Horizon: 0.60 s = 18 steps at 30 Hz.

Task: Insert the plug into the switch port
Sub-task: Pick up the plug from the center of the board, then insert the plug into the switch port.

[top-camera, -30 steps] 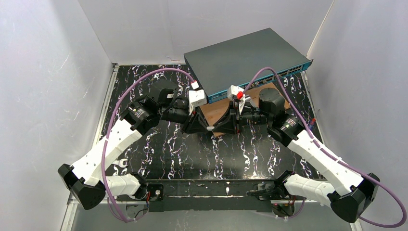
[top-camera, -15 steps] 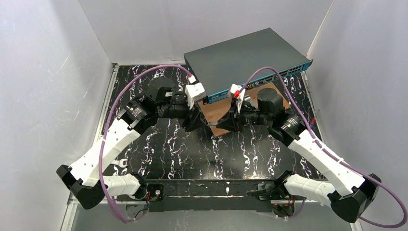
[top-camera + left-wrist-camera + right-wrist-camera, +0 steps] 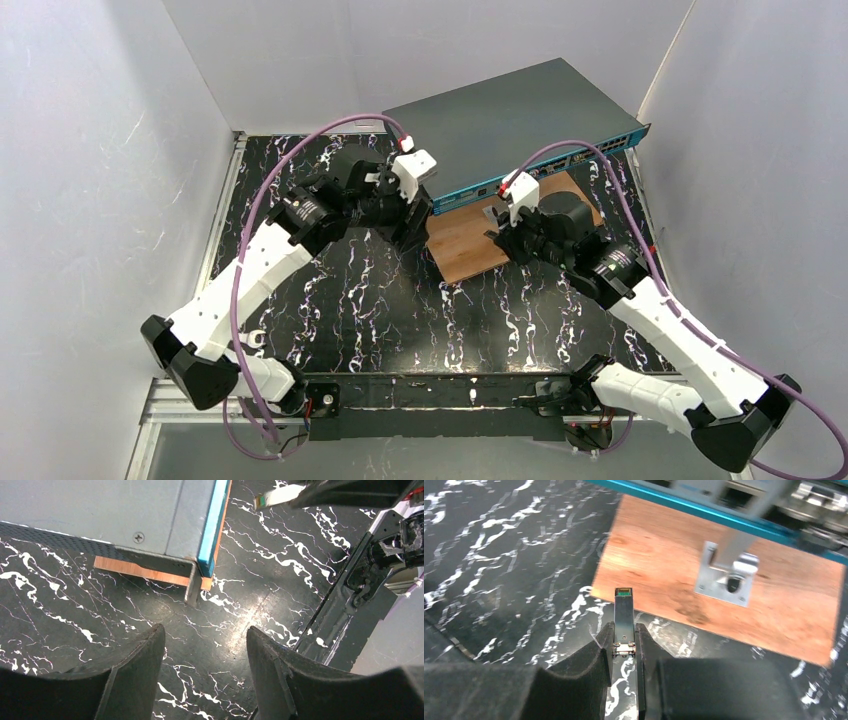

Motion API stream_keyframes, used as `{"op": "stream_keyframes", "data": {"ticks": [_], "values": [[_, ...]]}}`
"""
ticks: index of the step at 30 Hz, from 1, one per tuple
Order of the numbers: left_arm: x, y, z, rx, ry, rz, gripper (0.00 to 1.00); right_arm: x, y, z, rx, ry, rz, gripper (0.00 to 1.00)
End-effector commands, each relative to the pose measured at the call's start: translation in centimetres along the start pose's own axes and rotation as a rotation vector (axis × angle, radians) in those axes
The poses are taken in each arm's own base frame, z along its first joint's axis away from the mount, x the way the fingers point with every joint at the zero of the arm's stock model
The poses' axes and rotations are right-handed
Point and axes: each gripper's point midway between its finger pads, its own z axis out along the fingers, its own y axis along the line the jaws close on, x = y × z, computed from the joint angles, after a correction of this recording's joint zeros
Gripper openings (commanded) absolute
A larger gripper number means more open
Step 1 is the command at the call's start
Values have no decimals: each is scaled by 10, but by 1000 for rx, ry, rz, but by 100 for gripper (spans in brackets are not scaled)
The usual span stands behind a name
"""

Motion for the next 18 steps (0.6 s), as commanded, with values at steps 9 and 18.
{"op": "stream_keyframes", "data": {"ticks": [9,18], "values": [[-30,14,5,-25,-48,-22,56,0,-107,-34,405,-72,156,1],[-37,13,10,18,-47,-22,55,-18,-138,-52,395,-201,213,1]]}}
